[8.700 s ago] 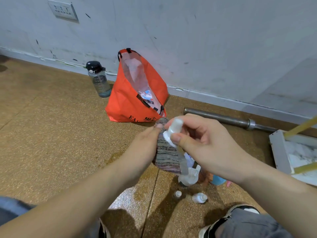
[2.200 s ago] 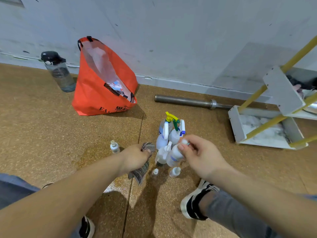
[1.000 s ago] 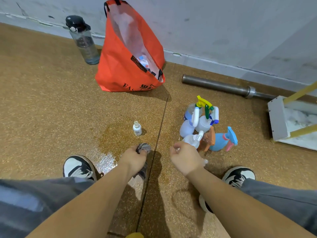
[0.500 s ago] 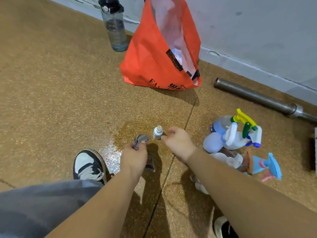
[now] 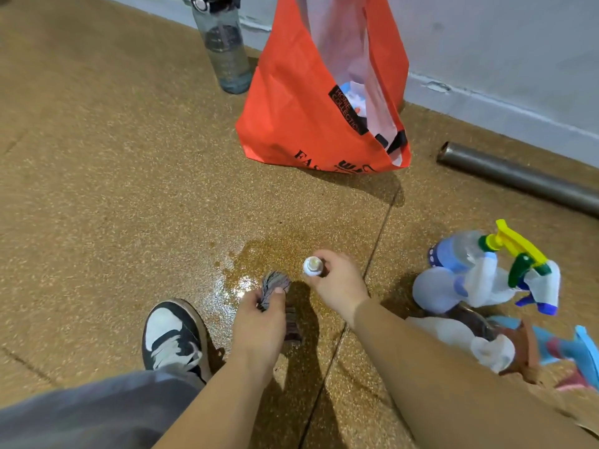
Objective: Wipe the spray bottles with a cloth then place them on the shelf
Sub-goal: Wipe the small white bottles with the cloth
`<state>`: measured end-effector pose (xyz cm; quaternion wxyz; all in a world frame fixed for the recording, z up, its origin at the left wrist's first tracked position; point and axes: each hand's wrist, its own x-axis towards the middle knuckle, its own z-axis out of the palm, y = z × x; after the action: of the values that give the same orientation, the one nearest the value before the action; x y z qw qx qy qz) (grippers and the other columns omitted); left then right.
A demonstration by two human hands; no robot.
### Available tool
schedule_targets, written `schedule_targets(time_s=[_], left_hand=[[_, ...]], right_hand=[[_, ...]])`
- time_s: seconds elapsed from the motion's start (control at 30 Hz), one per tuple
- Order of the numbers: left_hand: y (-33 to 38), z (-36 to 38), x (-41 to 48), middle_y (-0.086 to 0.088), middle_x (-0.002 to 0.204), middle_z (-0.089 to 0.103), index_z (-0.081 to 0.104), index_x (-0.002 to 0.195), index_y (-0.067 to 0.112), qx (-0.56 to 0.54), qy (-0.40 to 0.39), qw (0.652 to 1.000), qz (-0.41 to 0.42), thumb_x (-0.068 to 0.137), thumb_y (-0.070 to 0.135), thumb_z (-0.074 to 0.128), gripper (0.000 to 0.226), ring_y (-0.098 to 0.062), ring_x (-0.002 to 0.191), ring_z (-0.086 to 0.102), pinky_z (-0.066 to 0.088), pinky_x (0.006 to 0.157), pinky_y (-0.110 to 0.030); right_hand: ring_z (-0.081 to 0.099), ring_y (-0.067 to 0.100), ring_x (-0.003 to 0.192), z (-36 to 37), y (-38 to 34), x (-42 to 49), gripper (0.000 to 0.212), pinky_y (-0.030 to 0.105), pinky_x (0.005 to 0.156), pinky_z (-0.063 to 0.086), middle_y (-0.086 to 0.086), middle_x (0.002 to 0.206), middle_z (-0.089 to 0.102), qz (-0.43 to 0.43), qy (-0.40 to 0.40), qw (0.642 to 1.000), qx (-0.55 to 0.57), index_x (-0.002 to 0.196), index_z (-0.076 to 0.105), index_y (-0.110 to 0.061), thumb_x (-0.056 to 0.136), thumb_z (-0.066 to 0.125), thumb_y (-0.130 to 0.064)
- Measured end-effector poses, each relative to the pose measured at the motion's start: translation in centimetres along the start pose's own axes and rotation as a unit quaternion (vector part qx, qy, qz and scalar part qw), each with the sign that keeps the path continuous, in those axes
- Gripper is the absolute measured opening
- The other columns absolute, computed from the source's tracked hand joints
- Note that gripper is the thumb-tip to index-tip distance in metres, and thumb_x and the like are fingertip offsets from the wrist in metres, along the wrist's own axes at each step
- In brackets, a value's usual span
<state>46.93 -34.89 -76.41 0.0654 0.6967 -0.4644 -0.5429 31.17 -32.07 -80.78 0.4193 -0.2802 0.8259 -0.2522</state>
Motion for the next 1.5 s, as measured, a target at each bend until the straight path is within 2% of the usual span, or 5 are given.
schedule_targets(time_s=[0.23, 0.63, 0.87, 1.03, 1.5], left_hand=[[1.7, -0.4, -0.9, -0.007, 0.111, 0.069, 0.059, 0.13, 0.017, -0.036, 0.008, 0.999, 0.018, 0.102, 0.06, 0.044, 0.053, -0.029, 0.102, 0.067, 0.057, 0.095, -0.052], [13.0, -2.5, -10.6, -0.006, 0.098, 0.072, 0.069, 0.096, 0.024, -0.149, 0.016, 0.968, 0.2, 0.102, 0.059, 0.038, 0.047, -0.032, 0.099, 0.068, 0.056, 0.092, -0.056], [19.4, -7.6, -18.7, -0.011, 0.101, 0.073, 0.069, 0.099, 0.018, -0.122, 0.013, 0.912, 0.391, 0.111, 0.044, 0.037, 0.043, -0.018, 0.09, 0.064, 0.054, 0.088, -0.046], [21.1, -9.3, -24.4, -0.005, 0.1, 0.072, 0.07, 0.106, 0.022, -0.003, -0.115, 0.831, 0.544, 0.11, 0.05, 0.038, 0.042, -0.025, 0.098, 0.067, 0.054, 0.088, -0.044], [23.3, -5.6, -24.7, -0.02, 0.107, 0.07, 0.063, 0.118, 0.001, -0.185, -0.391, 0.838, 0.333, 0.088, 0.024, 0.06, 0.038, -0.027, 0.097, 0.064, 0.049, 0.081, -0.038]], right_hand=[[0.067, 0.016, 0.082, -2.0, -0.9, -1.0, 0.028, 0.045, 0.077, 0.06, -0.006, 0.096, 0.069, 0.011, 0.021, 0.994, 0.102, 0.096, 0.062, -0.028, 0.078, 0.083, -0.034], [0.045, 0.01, 0.062, -15.0, -11.4, -11.7, 0.031, 0.023, 0.058, 0.038, -0.002, 0.072, 0.055, -0.136, 0.082, 0.983, 0.097, 0.085, 0.059, -0.008, 0.073, 0.087, -0.016], [0.057, 0.007, 0.068, -20.9, -15.1, -22.5, 0.019, 0.023, 0.066, 0.048, 0.011, 0.089, 0.074, -0.208, 0.092, 0.972, 0.053, 0.093, 0.074, -0.012, 0.077, 0.083, -0.016], [0.043, 0.005, 0.055, -22.6, -15.4, -27.9, 0.021, 0.023, 0.055, 0.038, -0.006, 0.057, 0.053, -0.246, 0.11, 0.963, -0.002, 0.069, 0.061, -0.018, 0.079, 0.079, -0.021], [0.053, 0.014, 0.063, -25.3, -13.1, -27.2, 0.03, 0.046, 0.059, 0.048, -0.005, 0.068, 0.055, -0.328, 0.163, 0.922, -0.125, 0.071, 0.051, -0.027, 0.086, 0.071, -0.043]])
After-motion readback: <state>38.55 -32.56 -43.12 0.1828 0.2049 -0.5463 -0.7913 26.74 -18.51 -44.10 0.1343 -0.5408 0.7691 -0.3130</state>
